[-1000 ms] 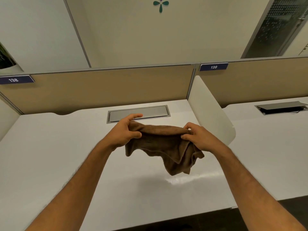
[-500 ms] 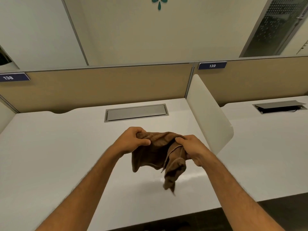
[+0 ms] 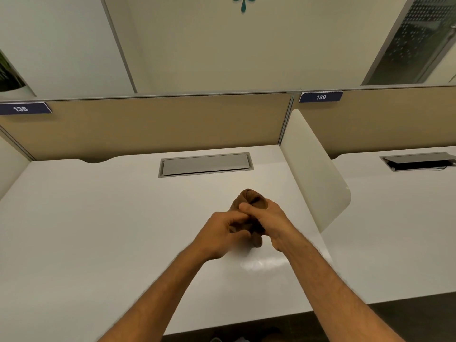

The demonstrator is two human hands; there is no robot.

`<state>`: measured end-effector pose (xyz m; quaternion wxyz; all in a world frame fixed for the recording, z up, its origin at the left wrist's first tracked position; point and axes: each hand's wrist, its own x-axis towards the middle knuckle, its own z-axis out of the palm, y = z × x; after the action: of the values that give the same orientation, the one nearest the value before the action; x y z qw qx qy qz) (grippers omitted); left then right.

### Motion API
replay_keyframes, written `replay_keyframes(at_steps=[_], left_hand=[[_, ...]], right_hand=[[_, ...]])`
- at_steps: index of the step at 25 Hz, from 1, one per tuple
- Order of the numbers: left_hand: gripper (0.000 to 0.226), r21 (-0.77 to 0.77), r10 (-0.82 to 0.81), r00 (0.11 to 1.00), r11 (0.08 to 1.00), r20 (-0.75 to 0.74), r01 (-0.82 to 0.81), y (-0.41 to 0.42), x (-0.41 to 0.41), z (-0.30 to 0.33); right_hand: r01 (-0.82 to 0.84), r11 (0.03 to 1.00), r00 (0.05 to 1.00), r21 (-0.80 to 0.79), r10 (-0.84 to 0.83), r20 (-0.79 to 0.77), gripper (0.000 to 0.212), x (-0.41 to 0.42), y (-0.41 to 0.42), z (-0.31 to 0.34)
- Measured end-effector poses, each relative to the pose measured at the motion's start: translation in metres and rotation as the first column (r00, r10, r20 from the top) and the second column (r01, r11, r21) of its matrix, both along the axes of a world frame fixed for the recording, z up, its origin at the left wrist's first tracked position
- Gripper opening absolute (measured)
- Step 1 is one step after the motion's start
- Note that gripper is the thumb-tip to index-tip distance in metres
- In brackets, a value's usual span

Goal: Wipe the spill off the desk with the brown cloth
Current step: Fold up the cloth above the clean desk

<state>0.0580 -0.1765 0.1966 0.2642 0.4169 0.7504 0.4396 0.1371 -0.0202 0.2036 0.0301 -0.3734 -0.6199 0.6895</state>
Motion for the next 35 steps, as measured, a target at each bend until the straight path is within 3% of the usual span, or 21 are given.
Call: replay_keyframes(at_steps=[2,4,6,7,9,11,13,14,15,17,19,22,25,28,31,35], left_hand=[[0.042,0.034,-0.021,0.988,0.999,0.155,0.016,-0.006,0.000,-0.002],[0.041,0.133,0.152,0.968,0.975,0.201,-0.180,-0.009,-0.007,-0.005],[0.044,0.149,0.356,0.924,0.915,0.138,-0.374,-0.012,-0.020,-0.008],[0.056,0.094,0.345,0.932,0.930,0.115,-0.356,-0.013,-0.024,-0.008],[0.074,-0.041,0.150,0.970,0.989,0.191,-0.144,-0.015,-0.028,-0.007],[0.057,-0.065,0.024,0.939,0.998,0.344,-0.002,-0.011,-0.025,-0.005],[0.044,0.049,0.038,0.896,0.997,0.442,-0.067,-0.006,-0.021,-0.005],[0.043,0.101,0.076,0.872,0.985,0.483,-0.141,-0.004,-0.020,-0.004],[0.042,0.137,0.108,0.843,0.968,0.528,-0.209,-0.002,-0.020,-0.001],[0.045,0.170,0.138,0.799,0.943,0.586,-0.287,0.000,-0.022,0.004],[0.053,0.169,0.159,0.795,0.935,0.585,-0.312,0.000,-0.025,0.008],[0.046,0.160,0.163,0.788,0.936,0.594,-0.314,0.000,-0.027,0.010],[0.046,0.165,0.113,0.774,0.948,0.622,-0.271,-0.003,-0.026,0.010],[0.044,0.178,0.094,0.748,0.945,0.657,-0.276,-0.003,-0.029,0.007],[0.041,0.151,0.134,0.778,0.947,0.614,-0.282,-0.001,-0.035,0.005],[0.028,0.030,0.308,0.824,0.931,0.475,-0.365,0.000,-0.044,0.001]], right_hand=[[-0.016,0.998,1.000,0.057,0.015,0.017,0.029,-0.001,0.002,-0.003],[-0.054,0.988,0.999,0.143,0.054,0.001,0.024,0.000,0.007,0.002],[-0.169,0.957,0.984,0.234,0.179,-0.022,0.022,0.001,0.018,0.015],[-0.244,0.931,0.965,0.273,0.261,-0.027,0.022,0.001,0.023,0.025],[-0.387,0.861,0.908,0.329,0.419,-0.028,0.026,0.000,0.034,0.044],[-0.425,0.844,0.875,0.326,0.475,-0.089,0.036,-0.004,0.042,0.054],[-0.313,0.933,0.905,0.176,0.349,-0.243,0.047,-0.004,0.046,0.049],[-0.253,0.967,0.915,-0.001,0.239,-0.325,0.058,-0.002,0.046,0.040],[-0.218,0.952,0.912,-0.217,0.119,-0.393,0.070,0.001,0.043,0.026],[-0.188,0.827,0.908,-0.530,-0.060,-0.415,0.087,0.014,0.025,-0.006],[-0.208,0.760,0.925,-0.616,-0.052,-0.377,0.095,0.024,0.004,-0.035],[-0.189,0.849,0.933,-0.493,-0.001,-0.359,0.097,0.024,-0.012,-0.044],[-0.078,0.971,0.946,-0.225,0.001,-0.324,0.101,0.015,-0.004,-0.026],[-0.155,0.984,0.950,-0.091,0.124,-0.287,0.122,0.015,0.008,-0.018],[-0.204,0.979,0.947,0.010,0.200,-0.251,0.114,0.016,0.009,-0.018],[-0.157,0.951,0.944,0.267,0.224,-0.241,0.073,0.012,0.013,-0.017]])
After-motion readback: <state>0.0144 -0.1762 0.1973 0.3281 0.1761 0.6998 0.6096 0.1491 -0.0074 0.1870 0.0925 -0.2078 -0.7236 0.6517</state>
